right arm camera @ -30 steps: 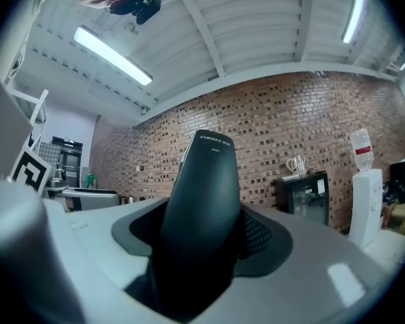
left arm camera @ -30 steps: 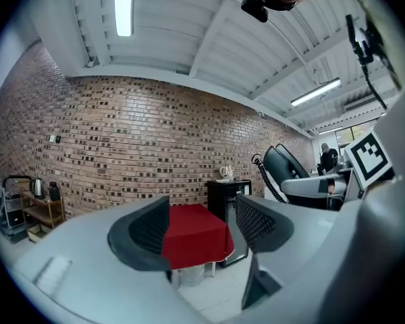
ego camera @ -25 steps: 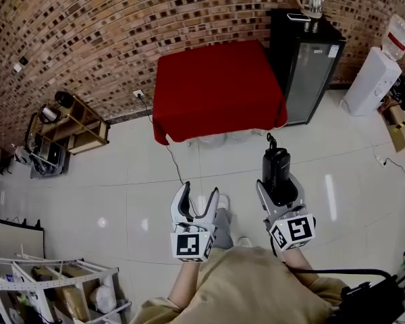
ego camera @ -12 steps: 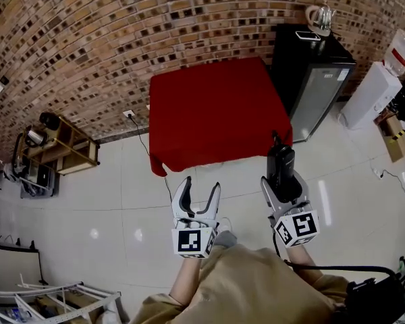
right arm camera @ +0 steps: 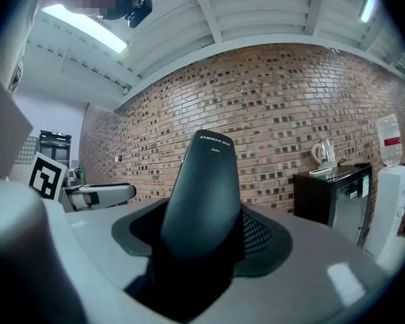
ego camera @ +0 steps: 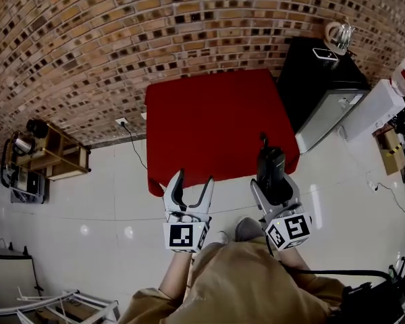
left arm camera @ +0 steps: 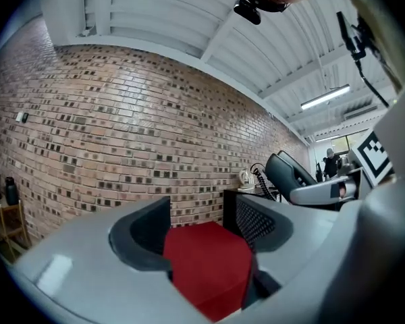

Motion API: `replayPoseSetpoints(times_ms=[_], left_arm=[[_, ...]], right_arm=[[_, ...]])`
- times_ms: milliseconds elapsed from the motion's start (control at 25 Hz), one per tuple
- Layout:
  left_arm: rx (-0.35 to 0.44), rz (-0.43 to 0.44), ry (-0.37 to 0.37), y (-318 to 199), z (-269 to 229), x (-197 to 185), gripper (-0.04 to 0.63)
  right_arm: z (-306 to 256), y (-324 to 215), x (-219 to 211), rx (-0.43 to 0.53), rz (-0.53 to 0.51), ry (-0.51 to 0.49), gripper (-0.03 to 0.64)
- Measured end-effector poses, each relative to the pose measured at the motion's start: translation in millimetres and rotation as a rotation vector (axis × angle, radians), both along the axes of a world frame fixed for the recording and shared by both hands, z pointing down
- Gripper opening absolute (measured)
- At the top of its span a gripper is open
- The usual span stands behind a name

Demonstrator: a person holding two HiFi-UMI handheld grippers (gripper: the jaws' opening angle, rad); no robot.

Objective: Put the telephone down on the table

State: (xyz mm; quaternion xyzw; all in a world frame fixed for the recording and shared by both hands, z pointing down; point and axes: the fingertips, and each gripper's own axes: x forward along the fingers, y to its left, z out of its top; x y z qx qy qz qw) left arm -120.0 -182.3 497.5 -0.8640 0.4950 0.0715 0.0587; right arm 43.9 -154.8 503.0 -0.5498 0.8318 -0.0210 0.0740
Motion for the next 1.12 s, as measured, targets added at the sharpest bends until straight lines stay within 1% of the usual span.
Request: replayPoseSetpoints(times_ms=[120,240,360,440,480,600,680,720,800,840,880,960,1040,1080,1120], left_arm=[[-0.019,-0.002,-0.01,-40.8,14.6,7.9,0.293],[-0.037,-0.026,-0.018,-83.0,30.0,17.9,0.293],[-0.057,-0.063,-0.038,-125.7,35.2,27.1,0.293],[-0.099,-0.082,-0.068,-153.8,36.7,36.2,0.293],[-0.102,-0.09,-0.08,-168.7,35.7,42.4,0.293],[-0.155,-0.141,-0.155,-212.5,42.5,53.9,0.293],[-0.092,-0.164,-0.143,-247.0,44.5,56.0,0.293],[-0.095,-0.166,-0.145,-262.2,48.2,58.5,0.293],[-0.165,-0.165,-0.179,-287.7,62.7,66.5,0.293],[-0.152,-0.165,-0.175,-301.4,67.2,70.2,0.293],[-0.119,-0.165,-0.158,-315.5,69.9,73.3,0.293],[-0.104,-0.168,-0.138,-340.5,77.7,78.7,0.293],[-0.07,-0.171,-0.12,-360.5,83.7,82.5,0.293],[-0.076,-0.173,-0.123,-366.9,87.5,83.0,0.293],[-0.109,-0.175,-0.136,-371.1,92.7,82.5,0.293]], right_arm=[[15.0,-38.7,12.1,-0.02,0.008,-0.015,0.288],[28.5,-86.5,30.8,-0.029,0.009,-0.042,0.288],[38.6,-142.6,41.7,-0.046,-0.025,-0.058,0.288],[36.8,-180.2,45.0,-0.048,-0.061,-0.059,0.288],[33.3,-198.1,47.0,-0.041,-0.078,-0.056,0.288],[27.6,-249.2,49.5,-0.016,-0.126,-0.045,0.288],[34.5,-281.8,50.9,-0.022,-0.146,-0.043,0.288],[40.4,-296.7,53.6,-0.032,-0.15,-0.043,0.288],[53.8,-324.1,62.7,-0.057,-0.151,-0.044,0.288],[61.0,-337.2,68.1,-0.071,-0.15,-0.046,0.288],[68.4,-350.1,73.1,-0.084,-0.148,-0.049,0.288],[84.2,-375.7,81.6,-0.111,-0.148,-0.055,0.288],[99.8,-397.4,87.5,-0.139,-0.148,-0.06,0.288],[106.4,-405.5,88.9,-0.149,-0.147,-0.065,0.288],[112.3,-411.9,89.3,-0.156,-0.146,-0.068,0.288]])
